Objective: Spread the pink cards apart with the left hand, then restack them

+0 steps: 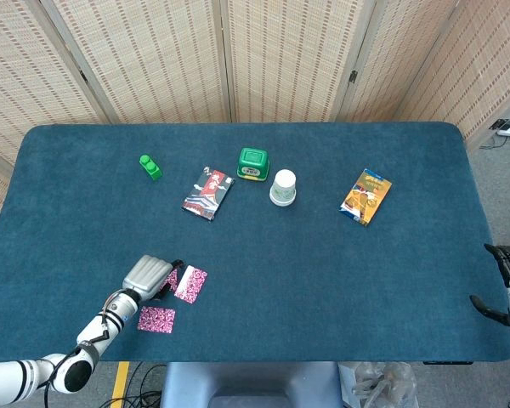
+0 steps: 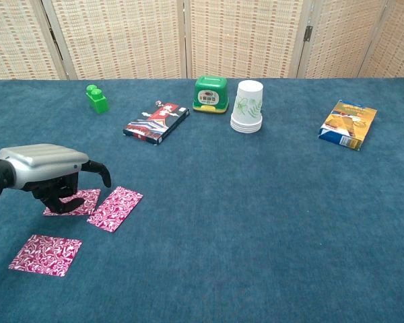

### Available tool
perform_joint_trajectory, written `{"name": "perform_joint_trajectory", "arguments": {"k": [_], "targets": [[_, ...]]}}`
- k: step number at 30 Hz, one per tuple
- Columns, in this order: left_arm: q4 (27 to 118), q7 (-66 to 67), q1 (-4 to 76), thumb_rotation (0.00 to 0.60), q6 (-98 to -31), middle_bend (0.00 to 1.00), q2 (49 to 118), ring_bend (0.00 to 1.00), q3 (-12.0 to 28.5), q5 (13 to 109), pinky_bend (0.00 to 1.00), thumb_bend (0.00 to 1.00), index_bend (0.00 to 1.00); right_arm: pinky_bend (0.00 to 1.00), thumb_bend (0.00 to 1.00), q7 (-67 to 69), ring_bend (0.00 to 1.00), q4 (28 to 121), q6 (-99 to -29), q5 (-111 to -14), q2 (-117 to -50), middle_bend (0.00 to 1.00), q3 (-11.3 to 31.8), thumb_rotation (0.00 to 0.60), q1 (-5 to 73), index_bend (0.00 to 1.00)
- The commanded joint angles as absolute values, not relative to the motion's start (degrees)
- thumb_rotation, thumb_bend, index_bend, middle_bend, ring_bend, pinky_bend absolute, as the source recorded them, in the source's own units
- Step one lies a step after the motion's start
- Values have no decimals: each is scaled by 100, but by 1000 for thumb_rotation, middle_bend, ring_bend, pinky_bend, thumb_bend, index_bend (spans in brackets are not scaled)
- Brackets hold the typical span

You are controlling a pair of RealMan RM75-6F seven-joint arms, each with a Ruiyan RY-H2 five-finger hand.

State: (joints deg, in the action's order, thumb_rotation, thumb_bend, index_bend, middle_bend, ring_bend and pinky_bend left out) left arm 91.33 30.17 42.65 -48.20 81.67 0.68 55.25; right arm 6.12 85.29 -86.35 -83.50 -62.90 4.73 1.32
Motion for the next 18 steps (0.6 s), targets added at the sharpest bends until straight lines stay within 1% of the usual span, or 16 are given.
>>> {"name": "perform_joint_trajectory", "arguments": {"k": [1,10,18], "targets": [[9092,3042,4292,600,-4810,995,8200,928,55,5474,1000,539,261,185,221,609,198,8533,-8629,-8351,-6290,220,473,600,134,123],[9042,3152,4373,600,-4789,995,8280,928,-12,5297,1000,539,261,185,220,607,198,8534,-8633,-8351,-6286,220,473,600,124,123],[9454,3145,4413,600,-4796,995,8183,928,-117,5491,1000,538,261,185,220,603,198,8536,-8615,-8348,-6285,220,481,600,134,123]]}}
